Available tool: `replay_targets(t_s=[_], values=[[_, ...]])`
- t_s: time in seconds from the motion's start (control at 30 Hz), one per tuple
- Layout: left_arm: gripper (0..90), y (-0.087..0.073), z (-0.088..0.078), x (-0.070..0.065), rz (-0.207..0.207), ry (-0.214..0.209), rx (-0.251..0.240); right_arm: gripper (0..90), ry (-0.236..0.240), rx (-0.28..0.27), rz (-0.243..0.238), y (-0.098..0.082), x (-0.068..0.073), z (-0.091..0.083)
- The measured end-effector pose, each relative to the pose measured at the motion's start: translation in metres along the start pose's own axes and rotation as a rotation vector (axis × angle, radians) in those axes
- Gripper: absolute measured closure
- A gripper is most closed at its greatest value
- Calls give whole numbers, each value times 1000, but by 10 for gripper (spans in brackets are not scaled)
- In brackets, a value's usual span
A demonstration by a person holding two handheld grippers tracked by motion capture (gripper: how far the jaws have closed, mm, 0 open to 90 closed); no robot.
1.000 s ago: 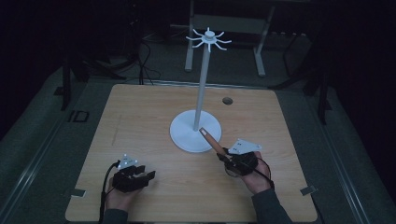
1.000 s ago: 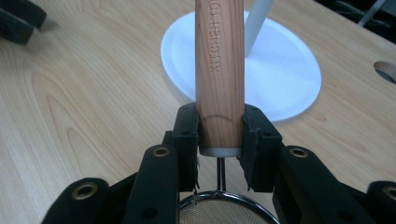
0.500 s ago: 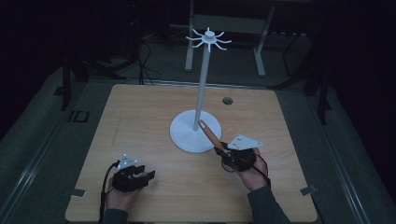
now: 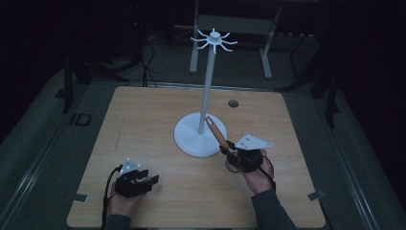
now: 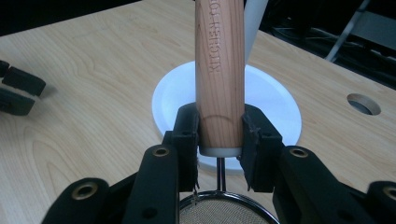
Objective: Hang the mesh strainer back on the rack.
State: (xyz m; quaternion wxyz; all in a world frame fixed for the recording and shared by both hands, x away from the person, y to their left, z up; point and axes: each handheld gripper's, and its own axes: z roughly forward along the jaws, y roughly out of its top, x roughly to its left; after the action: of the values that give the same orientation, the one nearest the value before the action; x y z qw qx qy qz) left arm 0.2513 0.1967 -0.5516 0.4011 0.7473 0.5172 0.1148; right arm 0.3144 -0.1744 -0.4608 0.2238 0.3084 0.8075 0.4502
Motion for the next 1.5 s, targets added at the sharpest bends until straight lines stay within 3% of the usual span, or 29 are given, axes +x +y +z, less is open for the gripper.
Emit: replay_targets(t_s=[0.63, 1.5], values=[[462, 0, 0, 0, -2, -1, 0, 697, -31, -70, 48, 7, -4, -6], [462, 0, 0, 0, 0, -3, 2, 697, -52, -125, 66, 21, -9, -12]])
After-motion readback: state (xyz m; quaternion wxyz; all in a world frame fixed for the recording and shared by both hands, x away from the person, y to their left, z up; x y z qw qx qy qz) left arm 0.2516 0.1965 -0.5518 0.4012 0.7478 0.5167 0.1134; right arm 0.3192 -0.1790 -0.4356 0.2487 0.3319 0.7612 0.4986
